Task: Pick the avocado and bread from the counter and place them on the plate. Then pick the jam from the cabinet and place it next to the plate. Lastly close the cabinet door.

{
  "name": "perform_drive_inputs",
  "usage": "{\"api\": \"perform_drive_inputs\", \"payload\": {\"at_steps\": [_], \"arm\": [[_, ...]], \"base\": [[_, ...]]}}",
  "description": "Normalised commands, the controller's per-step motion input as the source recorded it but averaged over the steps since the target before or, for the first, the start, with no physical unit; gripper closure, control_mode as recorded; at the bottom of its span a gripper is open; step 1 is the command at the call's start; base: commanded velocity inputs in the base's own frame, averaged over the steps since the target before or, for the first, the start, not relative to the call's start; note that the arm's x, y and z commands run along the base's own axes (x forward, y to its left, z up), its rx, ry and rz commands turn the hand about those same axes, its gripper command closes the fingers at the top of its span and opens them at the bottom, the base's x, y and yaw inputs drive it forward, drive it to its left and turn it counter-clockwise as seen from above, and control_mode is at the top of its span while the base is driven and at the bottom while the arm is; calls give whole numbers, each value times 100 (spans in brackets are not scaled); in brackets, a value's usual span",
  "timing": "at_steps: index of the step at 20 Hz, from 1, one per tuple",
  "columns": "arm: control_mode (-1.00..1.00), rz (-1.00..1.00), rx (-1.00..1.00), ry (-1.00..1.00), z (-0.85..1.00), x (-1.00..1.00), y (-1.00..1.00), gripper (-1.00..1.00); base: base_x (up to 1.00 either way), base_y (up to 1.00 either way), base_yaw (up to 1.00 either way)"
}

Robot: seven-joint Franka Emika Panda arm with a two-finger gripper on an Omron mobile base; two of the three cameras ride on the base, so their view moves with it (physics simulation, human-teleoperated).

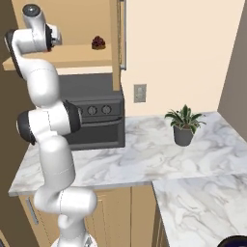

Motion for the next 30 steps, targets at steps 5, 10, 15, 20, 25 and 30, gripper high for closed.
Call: {"api": "perform_drive_inputs", "payload": {"at_steps": [5, 10, 15, 20, 25, 30], "arm": [[-100, 0, 9, -14, -26, 22, 0, -100], [-100, 0, 5, -16, -22, 25, 8, -100], [-100, 0, 1, -8, -24, 13, 18, 100], [-100, 0, 2, -2, 0, -8, -12, 100], [-100, 0, 8, -15, -13, -65, -65, 100], [-100, 0, 12, -19, -10, -87, -74, 100]], "base": [[0, 0, 0], [0, 0, 0], [0, 0, 0], [0, 0, 0], [0, 0, 0], [0, 0, 0]]}}
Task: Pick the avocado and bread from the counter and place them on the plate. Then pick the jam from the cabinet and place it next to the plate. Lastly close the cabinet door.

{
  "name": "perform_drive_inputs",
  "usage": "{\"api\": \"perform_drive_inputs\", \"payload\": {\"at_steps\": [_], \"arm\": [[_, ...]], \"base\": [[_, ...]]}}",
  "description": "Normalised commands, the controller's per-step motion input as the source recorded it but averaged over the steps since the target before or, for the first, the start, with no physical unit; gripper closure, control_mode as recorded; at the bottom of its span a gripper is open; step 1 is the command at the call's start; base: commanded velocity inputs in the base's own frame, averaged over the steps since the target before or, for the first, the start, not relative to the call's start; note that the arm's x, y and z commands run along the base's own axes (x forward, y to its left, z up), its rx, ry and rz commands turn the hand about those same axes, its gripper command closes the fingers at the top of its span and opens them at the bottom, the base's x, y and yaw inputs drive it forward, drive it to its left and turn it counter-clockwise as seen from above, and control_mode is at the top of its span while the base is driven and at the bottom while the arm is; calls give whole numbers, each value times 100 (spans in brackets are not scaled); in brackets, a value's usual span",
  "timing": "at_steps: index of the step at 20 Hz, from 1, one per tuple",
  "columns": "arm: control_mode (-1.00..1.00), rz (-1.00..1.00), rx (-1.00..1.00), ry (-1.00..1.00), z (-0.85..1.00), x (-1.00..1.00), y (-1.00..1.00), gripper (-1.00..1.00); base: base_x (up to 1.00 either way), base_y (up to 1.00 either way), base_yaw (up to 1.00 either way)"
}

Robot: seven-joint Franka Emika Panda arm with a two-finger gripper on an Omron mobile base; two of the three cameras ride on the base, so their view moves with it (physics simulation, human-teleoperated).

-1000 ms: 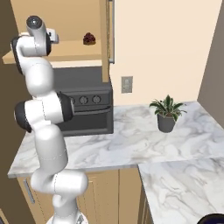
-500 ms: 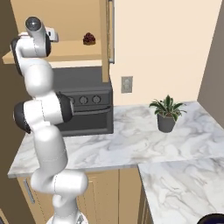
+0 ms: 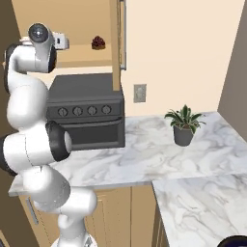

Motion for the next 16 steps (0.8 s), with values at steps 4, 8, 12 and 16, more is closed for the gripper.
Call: {"api": "perform_drive_inputs", "payload": {"at_steps": [4, 8, 12, 16], "arm": [[-100, 0, 11, -18, -7, -94, -73, 100], [-100, 0, 13, -17, 4, -99, -71, 100], [-100, 0, 12, -14, 16, -100, -72, 100], [-100, 0, 10, -12, 12, -100, -74, 100]], "base": [[0, 0, 0], [0, 0, 0], [0, 0, 0], [0, 0, 0]]}}
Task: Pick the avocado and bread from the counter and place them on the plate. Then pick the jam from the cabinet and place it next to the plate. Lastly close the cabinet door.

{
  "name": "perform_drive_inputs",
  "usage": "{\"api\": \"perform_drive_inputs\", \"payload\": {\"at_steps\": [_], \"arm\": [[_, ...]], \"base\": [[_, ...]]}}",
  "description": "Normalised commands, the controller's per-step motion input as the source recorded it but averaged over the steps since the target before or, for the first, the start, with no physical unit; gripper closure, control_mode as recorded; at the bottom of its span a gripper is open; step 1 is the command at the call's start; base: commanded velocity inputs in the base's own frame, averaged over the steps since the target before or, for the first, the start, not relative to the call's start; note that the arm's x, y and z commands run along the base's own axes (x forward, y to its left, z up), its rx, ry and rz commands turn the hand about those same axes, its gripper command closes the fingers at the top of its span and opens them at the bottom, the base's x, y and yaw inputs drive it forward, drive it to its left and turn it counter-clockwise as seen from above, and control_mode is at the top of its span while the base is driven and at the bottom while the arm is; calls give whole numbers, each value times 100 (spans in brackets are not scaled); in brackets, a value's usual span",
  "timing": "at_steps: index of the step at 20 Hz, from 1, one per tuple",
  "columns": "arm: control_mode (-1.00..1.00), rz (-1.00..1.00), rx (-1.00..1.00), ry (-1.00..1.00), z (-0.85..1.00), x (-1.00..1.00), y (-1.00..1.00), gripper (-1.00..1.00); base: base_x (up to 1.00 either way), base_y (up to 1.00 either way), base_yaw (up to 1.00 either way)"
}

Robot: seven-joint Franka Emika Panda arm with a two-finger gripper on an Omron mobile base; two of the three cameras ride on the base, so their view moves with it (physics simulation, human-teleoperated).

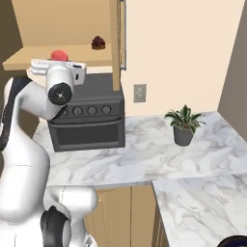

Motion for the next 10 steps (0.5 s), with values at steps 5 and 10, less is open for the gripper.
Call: {"api": "perform_drive_inputs", "payload": {"at_steps": [5, 10], "arm": [[-100, 0, 4, -10, 2, -100, -76, 100], [-100, 0, -3, -6, -22, -100, -67, 100]], "base": [[0, 0, 0], [0, 0, 0]]}}
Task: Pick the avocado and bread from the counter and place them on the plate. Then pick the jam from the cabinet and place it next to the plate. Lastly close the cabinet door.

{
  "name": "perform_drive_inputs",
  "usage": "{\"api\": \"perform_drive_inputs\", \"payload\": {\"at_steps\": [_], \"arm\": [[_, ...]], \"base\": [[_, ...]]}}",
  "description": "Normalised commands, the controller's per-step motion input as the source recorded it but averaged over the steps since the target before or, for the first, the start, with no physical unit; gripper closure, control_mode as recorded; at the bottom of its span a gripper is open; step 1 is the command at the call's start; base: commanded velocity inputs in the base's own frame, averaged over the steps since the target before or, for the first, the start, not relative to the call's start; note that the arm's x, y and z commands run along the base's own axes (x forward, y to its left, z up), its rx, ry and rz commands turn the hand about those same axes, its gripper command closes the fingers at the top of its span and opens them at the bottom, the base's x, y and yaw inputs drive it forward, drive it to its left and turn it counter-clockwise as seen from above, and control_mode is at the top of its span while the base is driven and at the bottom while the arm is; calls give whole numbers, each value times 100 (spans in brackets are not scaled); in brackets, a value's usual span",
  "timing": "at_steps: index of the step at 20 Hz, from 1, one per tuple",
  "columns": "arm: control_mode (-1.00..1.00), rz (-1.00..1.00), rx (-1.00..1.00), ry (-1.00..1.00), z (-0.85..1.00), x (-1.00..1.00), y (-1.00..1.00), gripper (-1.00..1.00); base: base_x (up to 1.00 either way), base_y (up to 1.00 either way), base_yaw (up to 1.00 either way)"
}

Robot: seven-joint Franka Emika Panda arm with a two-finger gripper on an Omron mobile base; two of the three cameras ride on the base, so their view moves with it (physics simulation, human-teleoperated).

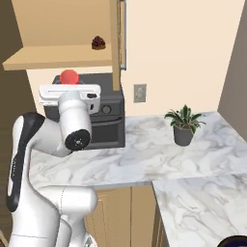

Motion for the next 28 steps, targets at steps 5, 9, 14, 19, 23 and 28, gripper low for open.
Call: {"api": "perform_drive_inputs", "payload": {"at_steps": [5, 9, 14, 19, 23, 28], "arm": [[-100, 0, -22, 1, -51, -100, -37, 100], [-100, 8, -30, 9, -68, -89, -17, 100], [-100, 4, -8, 0, -12, -15, 1, 100], [-100, 4, -9, -1, -17, -26, 0, 100], [-100, 8, -17, 6, -29, -29, 0, 100], [100, 0, 0, 0, -1, 0, 0, 100]], "base": [[0, 0, 0], [0, 0, 0], [0, 0, 0], [0, 0, 0], [0, 0, 0], [-7, 3, 0]]}}
